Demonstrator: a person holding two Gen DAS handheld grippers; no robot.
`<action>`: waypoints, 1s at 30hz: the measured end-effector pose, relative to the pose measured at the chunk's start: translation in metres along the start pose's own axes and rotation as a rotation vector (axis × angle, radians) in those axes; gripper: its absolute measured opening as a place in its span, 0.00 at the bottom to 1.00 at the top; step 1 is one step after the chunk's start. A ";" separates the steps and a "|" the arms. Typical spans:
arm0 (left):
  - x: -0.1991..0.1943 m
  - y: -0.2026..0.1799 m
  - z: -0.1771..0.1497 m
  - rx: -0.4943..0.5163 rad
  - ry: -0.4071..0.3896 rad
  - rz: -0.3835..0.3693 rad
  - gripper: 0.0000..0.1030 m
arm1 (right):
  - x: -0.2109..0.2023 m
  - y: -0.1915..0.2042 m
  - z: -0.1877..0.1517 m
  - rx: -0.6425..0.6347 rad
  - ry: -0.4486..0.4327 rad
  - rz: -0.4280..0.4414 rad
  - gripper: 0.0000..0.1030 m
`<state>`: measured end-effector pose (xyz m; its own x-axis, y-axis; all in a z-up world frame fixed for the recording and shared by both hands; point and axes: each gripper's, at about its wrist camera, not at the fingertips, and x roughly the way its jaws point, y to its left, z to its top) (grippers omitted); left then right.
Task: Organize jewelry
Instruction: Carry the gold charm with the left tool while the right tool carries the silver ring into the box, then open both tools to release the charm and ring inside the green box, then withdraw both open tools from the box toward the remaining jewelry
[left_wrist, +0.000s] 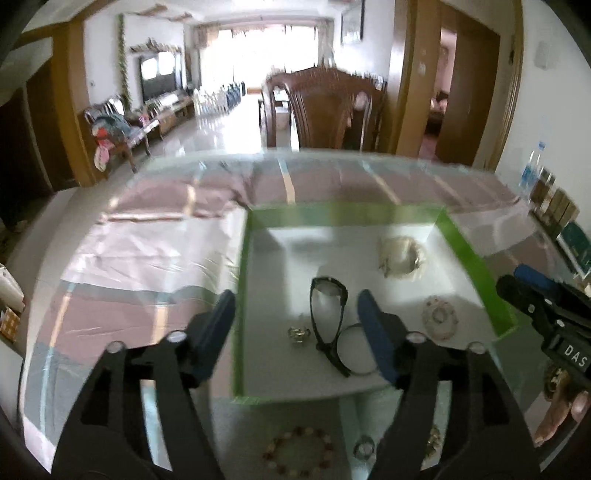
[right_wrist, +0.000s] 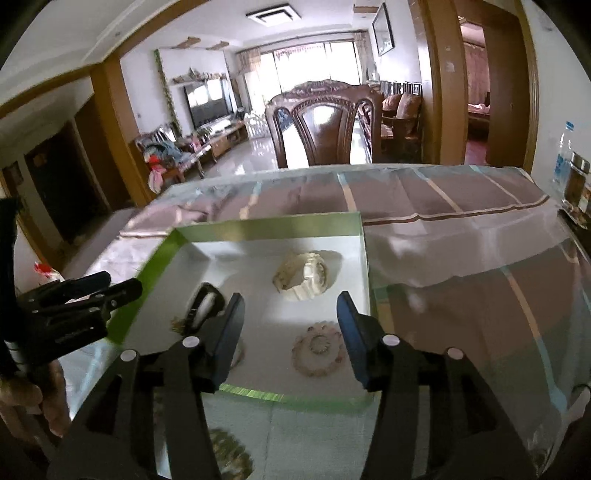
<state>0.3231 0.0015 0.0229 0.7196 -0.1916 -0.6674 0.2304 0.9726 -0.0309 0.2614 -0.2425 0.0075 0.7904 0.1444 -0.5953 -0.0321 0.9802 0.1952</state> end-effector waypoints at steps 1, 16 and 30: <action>-0.021 0.004 -0.005 -0.012 -0.029 0.004 0.71 | -0.012 0.002 -0.002 -0.010 -0.018 0.002 0.53; -0.178 0.007 -0.154 -0.020 -0.140 0.013 0.85 | -0.165 0.045 -0.121 -0.073 -0.136 0.011 0.60; -0.187 0.002 -0.198 -0.011 -0.091 0.002 0.85 | -0.175 0.051 -0.170 -0.076 -0.087 0.014 0.60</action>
<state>0.0591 0.0651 0.0001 0.7766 -0.2007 -0.5972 0.2222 0.9742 -0.0384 0.0172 -0.1944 -0.0106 0.8394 0.1496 -0.5225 -0.0874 0.9860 0.1419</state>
